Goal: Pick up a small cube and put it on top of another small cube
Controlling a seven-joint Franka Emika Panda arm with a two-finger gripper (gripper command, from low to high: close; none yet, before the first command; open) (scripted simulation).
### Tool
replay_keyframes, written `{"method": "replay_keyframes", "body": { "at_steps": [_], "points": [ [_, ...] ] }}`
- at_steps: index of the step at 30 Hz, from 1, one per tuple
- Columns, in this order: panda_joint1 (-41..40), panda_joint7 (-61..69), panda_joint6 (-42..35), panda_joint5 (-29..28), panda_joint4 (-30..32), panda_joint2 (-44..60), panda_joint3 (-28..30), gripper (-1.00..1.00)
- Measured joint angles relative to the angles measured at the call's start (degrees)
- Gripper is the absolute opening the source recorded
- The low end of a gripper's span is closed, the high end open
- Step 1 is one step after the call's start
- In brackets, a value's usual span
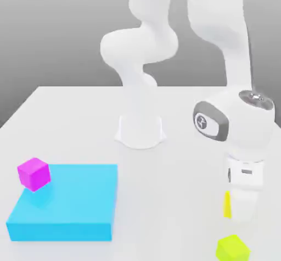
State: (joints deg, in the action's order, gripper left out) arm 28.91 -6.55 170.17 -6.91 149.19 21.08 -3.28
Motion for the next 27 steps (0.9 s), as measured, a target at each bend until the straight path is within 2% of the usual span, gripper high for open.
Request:
{"method": "replay_keyframes", "body": {
  "at_steps": [4, 10, 19, 23, 24, 27],
  "points": [
    [-0.1, -0.1, -0.3, -0.1, 0.1, -0.2, -0.1, -1.00],
    [-2.1, 2.4, -9.1, 3.6, 1.9, -10.9, -2.7, -1.00],
    [-5.8, -11.1, -22.3, 7.3, -15.1, -7.2, 3.9, -1.00],
    [-6.2, -12.3, -17.4, 8.0, -17.3, -0.2, 4.5, -1.00],
    [-6.2, -12.3, -16.2, 8.0, -17.4, 1.2, 4.5, 1.00],
    [-6.2, -12.3, -16.2, 8.0, -17.4, 1.2, 4.5, 1.00]
  ]
}}
